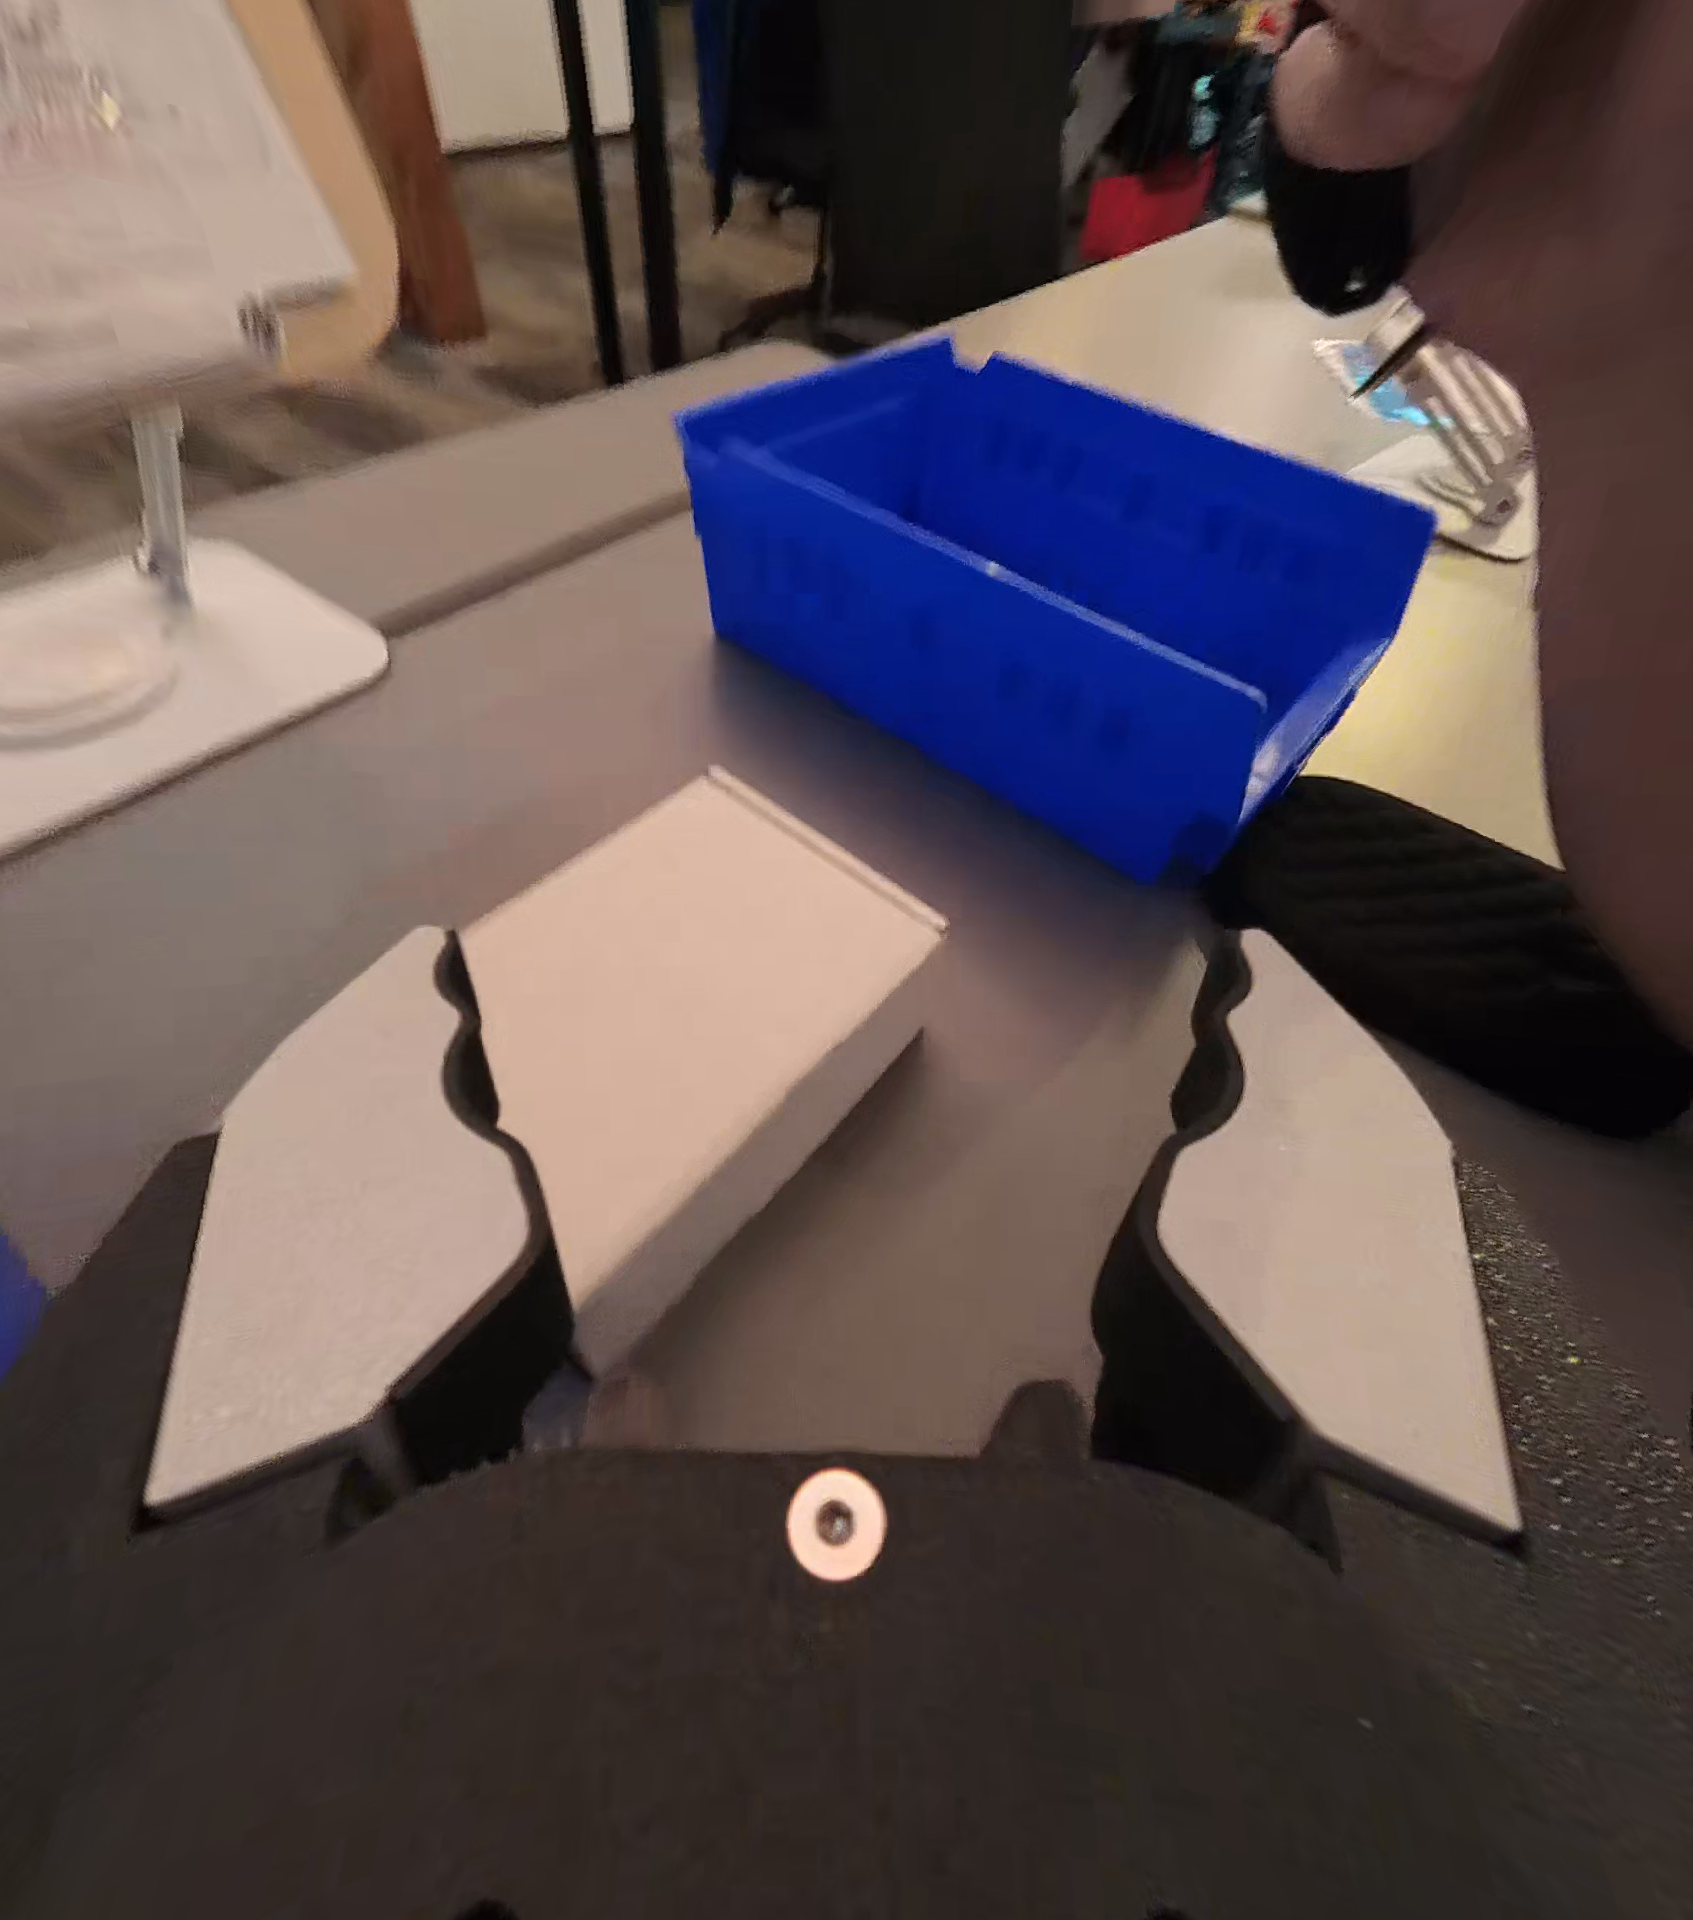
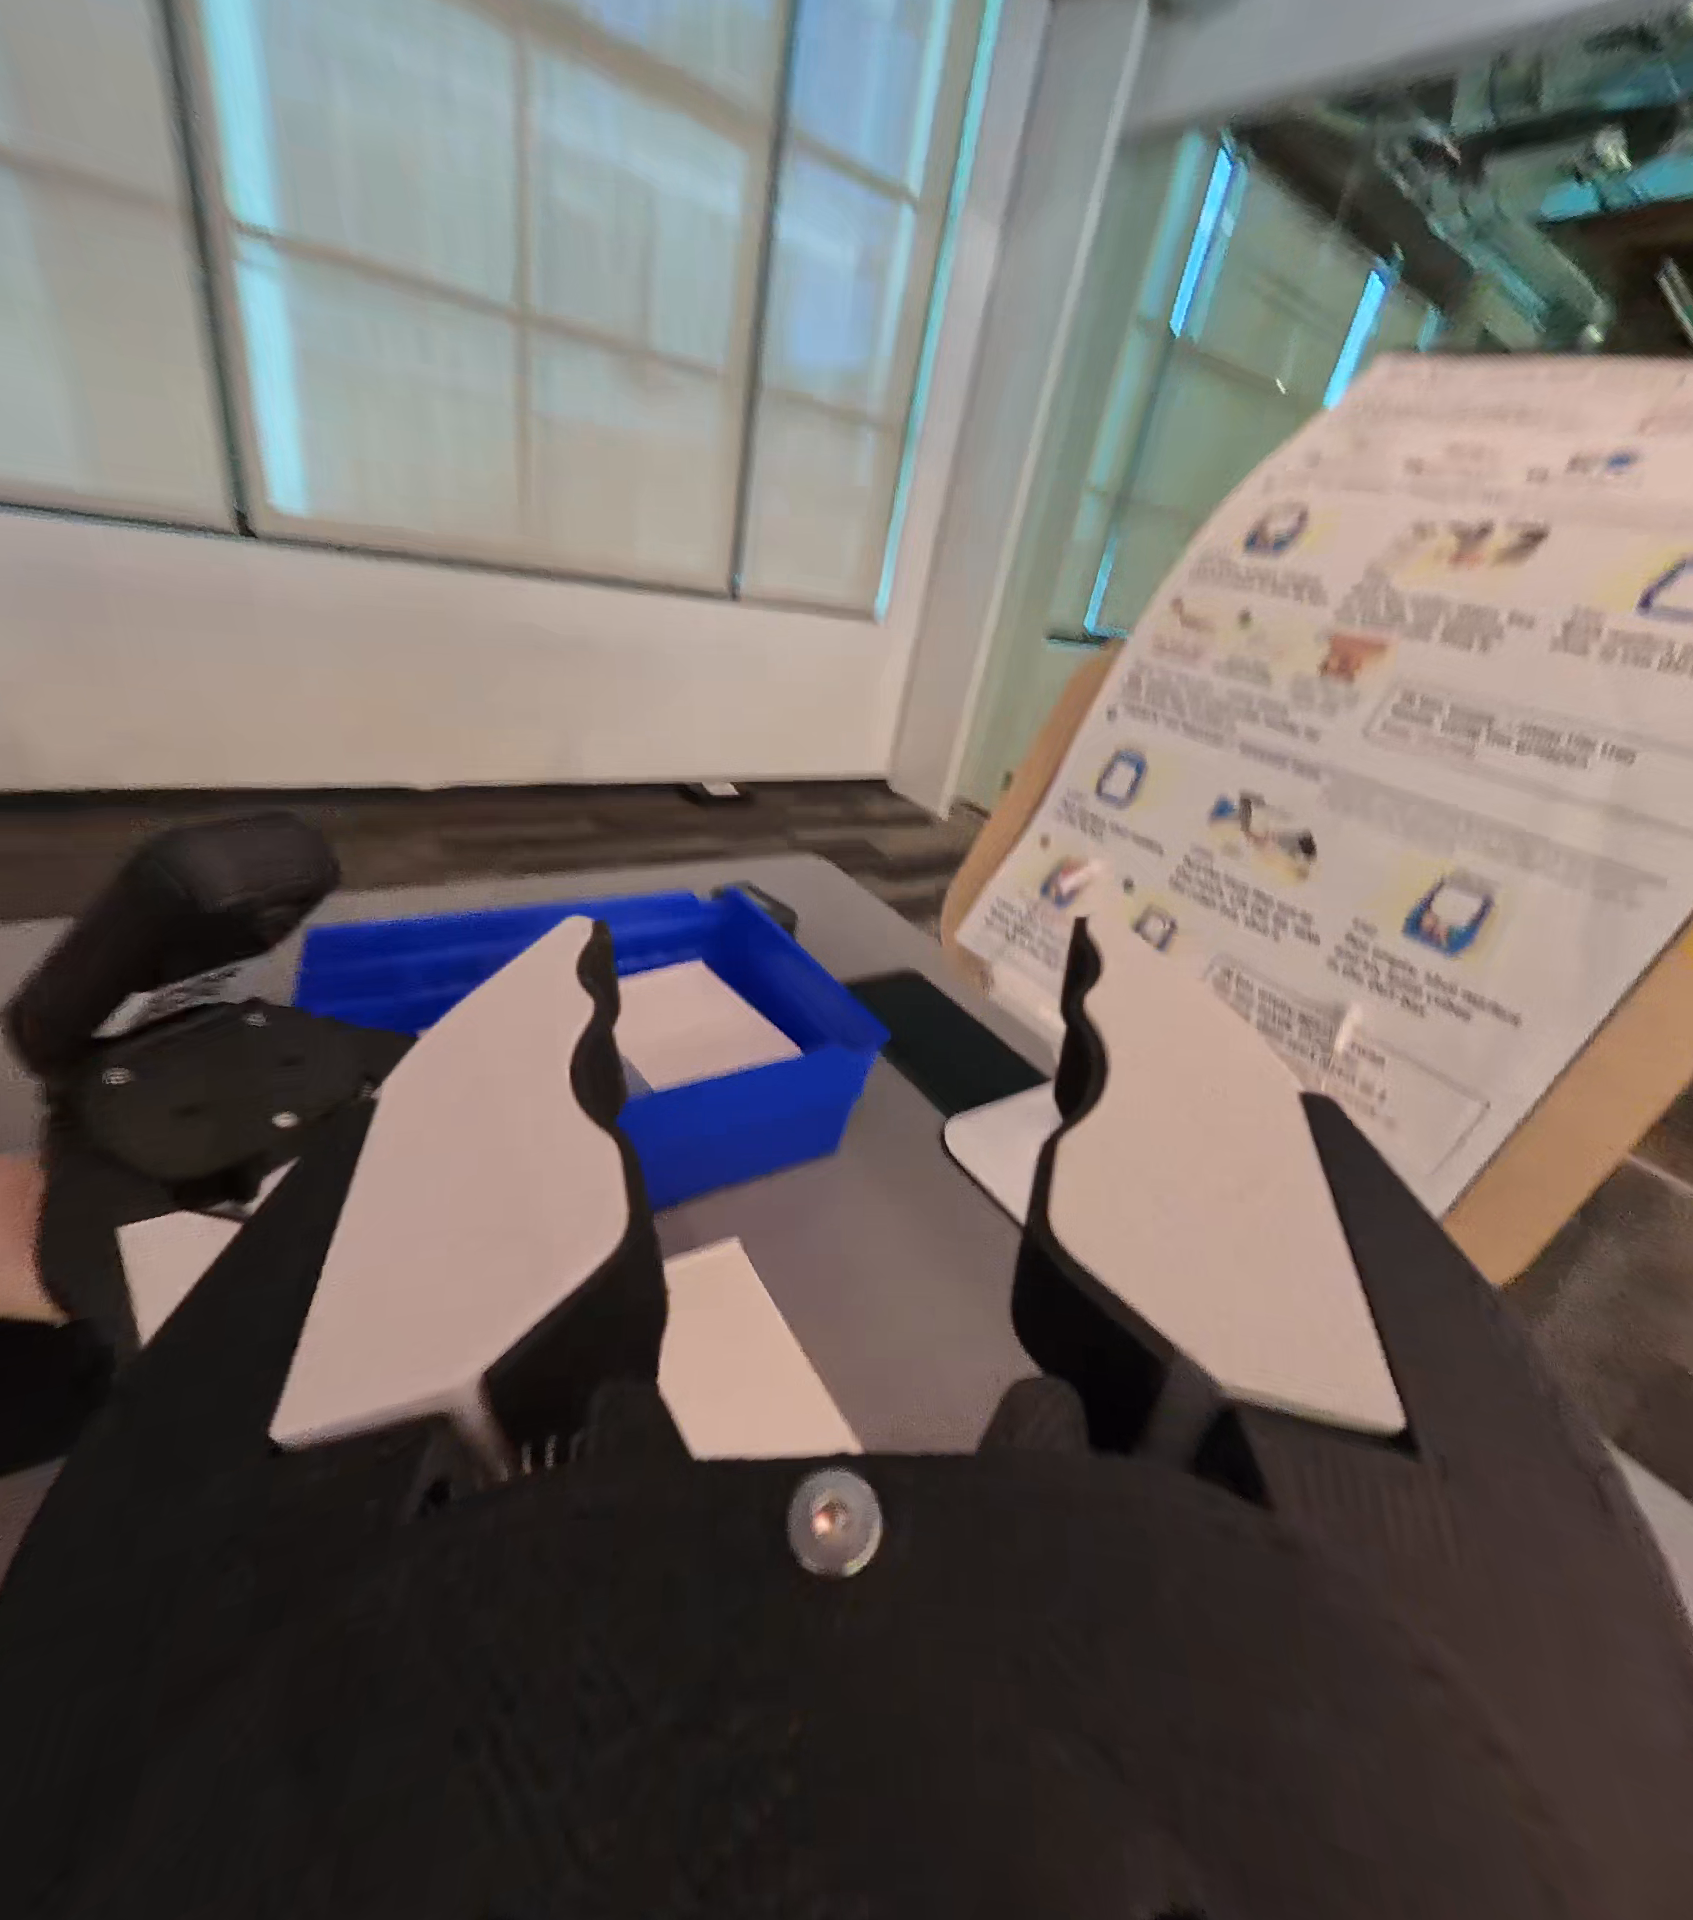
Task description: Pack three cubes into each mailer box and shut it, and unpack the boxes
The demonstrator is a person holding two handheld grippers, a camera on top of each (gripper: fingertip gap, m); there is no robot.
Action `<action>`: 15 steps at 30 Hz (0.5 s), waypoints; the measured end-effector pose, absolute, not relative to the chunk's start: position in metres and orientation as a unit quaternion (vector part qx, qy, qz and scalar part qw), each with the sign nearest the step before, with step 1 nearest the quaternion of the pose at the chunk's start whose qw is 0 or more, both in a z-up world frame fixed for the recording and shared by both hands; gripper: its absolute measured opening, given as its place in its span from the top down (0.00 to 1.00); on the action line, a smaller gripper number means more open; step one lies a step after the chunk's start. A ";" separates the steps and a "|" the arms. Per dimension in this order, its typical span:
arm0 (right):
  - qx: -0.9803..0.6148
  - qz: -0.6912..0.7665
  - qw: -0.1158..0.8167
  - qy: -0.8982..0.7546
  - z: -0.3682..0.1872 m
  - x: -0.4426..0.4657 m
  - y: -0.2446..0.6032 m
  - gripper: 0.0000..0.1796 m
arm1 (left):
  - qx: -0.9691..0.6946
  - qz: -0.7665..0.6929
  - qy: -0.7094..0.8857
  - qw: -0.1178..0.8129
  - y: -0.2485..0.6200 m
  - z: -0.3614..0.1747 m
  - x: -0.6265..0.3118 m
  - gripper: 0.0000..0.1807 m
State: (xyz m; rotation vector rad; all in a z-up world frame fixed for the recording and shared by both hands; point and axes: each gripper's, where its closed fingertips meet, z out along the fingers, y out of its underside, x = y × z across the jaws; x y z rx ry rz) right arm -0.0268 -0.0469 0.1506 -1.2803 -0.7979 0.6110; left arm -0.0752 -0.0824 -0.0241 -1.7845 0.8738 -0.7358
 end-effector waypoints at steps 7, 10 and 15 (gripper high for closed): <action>-0.682 0.141 0.619 -0.364 0.010 -0.035 -0.061 0.54 | -0.818 -0.190 0.335 0.427 -0.085 -0.097 -0.100 0.31; -0.718 0.087 0.585 -0.367 -0.037 -0.027 -0.066 0.54 | -0.820 -0.144 0.357 0.424 -0.085 -0.105 -0.099 0.31; -0.758 0.099 0.534 -0.362 -0.083 -0.024 -0.074 0.54 | -0.826 -0.055 0.369 0.421 -0.076 -0.113 -0.110 0.34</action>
